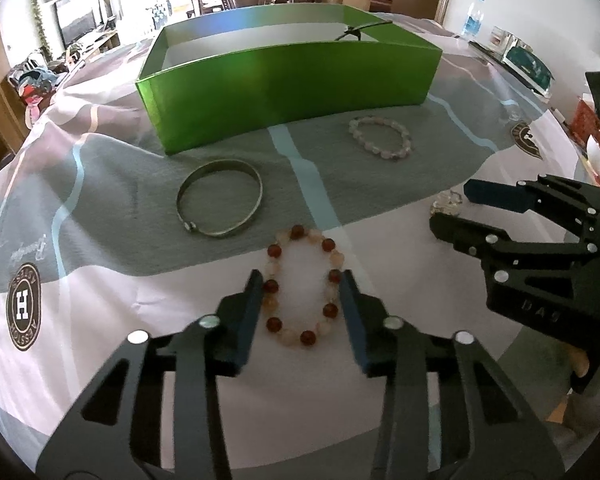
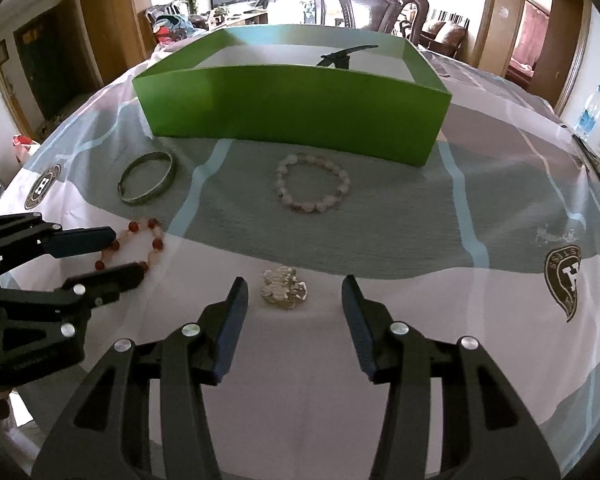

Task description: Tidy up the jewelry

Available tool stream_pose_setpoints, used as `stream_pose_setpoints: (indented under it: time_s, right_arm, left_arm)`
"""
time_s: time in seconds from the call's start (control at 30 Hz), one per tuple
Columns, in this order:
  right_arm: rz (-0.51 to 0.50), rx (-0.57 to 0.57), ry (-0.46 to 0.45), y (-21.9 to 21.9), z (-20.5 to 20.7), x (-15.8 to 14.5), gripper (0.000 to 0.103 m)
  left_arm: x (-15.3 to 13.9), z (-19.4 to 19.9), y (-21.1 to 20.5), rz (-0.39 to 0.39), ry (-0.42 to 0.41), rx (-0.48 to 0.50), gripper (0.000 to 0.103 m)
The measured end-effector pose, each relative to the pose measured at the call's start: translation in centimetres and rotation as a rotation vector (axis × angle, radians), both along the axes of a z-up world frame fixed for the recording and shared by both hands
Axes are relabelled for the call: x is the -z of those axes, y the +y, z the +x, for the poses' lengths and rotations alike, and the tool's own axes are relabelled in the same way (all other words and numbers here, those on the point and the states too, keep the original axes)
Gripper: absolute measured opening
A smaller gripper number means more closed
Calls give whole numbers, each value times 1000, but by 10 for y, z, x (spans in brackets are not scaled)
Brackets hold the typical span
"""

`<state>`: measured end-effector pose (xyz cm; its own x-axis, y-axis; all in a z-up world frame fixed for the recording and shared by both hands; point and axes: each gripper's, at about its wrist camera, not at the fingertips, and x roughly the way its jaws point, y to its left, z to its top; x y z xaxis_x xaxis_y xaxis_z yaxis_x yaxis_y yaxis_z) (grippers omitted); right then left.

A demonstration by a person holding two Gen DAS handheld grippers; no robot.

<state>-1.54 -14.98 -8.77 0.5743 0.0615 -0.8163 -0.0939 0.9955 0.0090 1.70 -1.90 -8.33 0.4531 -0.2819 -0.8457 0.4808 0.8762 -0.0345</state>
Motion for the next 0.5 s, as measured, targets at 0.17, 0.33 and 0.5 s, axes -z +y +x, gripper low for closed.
stream_pose_setpoints:
  time_s: [0.17, 0.33, 0.5]
  right_arm:
    - [3, -1, 5, 2, 1, 2, 49]
    - [8, 2, 4, 2, 1, 4, 49]
    - [8, -2, -5, 4, 1, 5, 47]
  left_arm:
    - [-1, 2, 5, -15, 13, -8, 32]
    - [-1, 2, 6, -9, 1, -8, 25]
    - [-1, 4, 8, -29, 15, -18, 15]
